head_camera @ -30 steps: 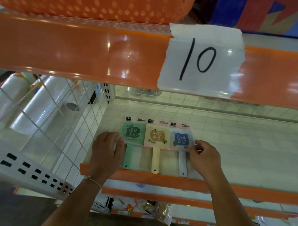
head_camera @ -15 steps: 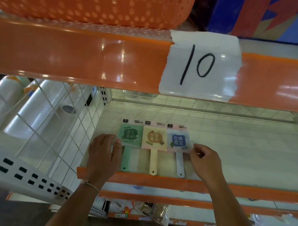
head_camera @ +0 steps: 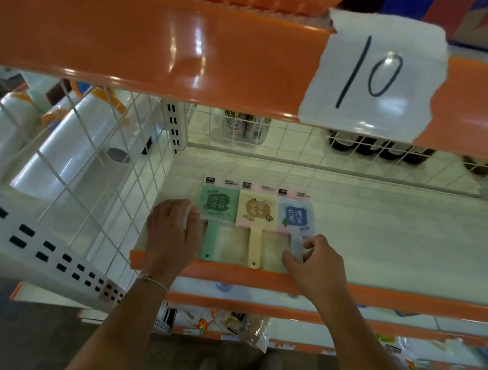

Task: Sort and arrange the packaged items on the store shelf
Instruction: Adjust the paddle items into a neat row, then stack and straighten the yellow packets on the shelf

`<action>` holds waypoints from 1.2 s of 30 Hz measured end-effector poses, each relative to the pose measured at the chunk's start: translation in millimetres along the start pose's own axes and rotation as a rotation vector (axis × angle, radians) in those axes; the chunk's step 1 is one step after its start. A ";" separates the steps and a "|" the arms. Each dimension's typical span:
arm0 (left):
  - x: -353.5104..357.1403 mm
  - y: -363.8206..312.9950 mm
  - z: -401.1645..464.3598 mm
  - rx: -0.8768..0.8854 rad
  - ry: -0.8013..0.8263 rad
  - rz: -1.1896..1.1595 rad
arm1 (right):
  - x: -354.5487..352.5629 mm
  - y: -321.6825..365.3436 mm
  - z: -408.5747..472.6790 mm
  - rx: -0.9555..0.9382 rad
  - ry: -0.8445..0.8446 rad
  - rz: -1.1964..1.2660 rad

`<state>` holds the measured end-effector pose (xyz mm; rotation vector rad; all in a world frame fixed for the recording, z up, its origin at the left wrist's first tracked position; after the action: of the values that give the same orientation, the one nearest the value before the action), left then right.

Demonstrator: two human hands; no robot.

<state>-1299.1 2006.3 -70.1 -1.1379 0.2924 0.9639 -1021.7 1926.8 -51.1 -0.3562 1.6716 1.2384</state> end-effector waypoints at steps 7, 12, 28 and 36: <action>-3.3 -2.7 -0.6 -0.004 -0.036 -0.020 | 0.4 -3.1 -3.1 -0.017 0.029 -0.010; -9.1 -5.3 -0.5 -0.066 -0.124 -0.039 | -12.7 -10.6 -3.1 -0.043 -0.049 0.112; 99.5 -232.2 -93.5 0.332 0.075 -0.147 | -95.8 -130.2 60.7 -0.071 -0.186 0.295; 198.9 -385.7 -156.5 0.348 0.170 -0.244 | -202.9 -279.0 112.1 0.061 -0.256 0.312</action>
<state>-845.6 1936.7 -22.0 -0.9101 0.4303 0.5746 -669.9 1839.3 -38.0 0.1034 1.5761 1.3912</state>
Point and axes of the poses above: each hand's wrist, its own z-axis towards the middle knuckle, its own x-axis out of the palm, y = z × x, the point moved 5 cm from there along z, towards the middle knuckle, and after that the axes turned 13 degrees about -y, right-handed, at the moved point
